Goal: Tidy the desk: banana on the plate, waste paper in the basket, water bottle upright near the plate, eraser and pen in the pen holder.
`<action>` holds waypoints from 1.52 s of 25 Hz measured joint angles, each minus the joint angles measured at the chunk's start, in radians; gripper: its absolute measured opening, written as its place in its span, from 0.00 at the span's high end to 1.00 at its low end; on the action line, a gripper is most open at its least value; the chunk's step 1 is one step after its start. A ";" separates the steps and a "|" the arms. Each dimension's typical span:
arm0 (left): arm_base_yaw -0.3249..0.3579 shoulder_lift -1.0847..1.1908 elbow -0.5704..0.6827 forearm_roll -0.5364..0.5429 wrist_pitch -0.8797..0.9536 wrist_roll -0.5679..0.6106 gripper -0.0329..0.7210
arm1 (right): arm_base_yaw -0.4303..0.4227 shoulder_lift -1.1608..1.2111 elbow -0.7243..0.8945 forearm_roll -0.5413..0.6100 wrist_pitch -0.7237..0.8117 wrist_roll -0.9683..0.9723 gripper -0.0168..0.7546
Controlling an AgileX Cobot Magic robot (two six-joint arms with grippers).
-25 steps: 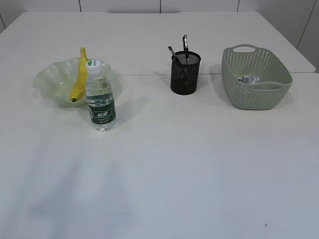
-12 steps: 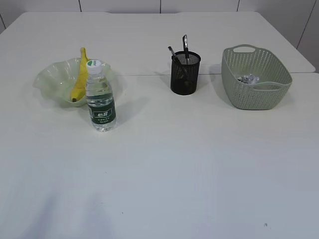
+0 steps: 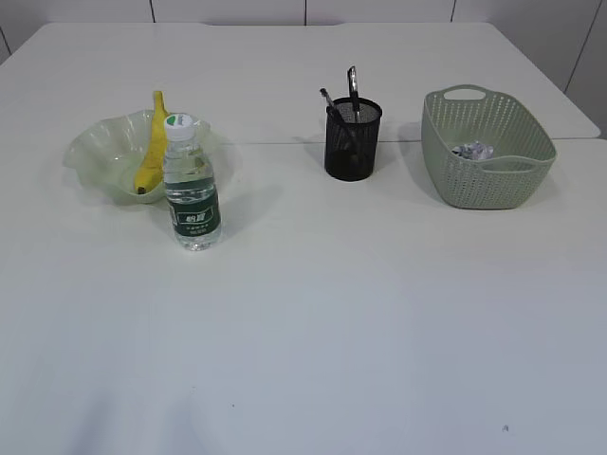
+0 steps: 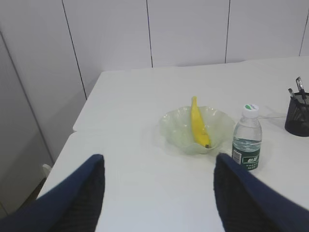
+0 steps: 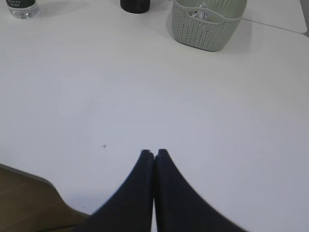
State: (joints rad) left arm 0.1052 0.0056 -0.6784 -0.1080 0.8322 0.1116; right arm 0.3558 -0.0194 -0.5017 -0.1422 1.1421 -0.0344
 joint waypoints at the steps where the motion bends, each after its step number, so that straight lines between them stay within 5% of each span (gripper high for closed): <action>1: 0.000 0.000 -0.018 0.005 0.018 0.000 0.30 | 0.000 0.000 0.000 0.000 0.000 0.000 0.99; 38: 0.000 0.000 -0.057 0.095 0.435 -0.006 0.30 | 0.000 0.000 0.000 0.000 0.000 0.000 0.99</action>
State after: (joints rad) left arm 0.1052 0.0056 -0.7350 -0.0126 1.2668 0.1060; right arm 0.3558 -0.0194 -0.5017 -0.1422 1.1421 -0.0344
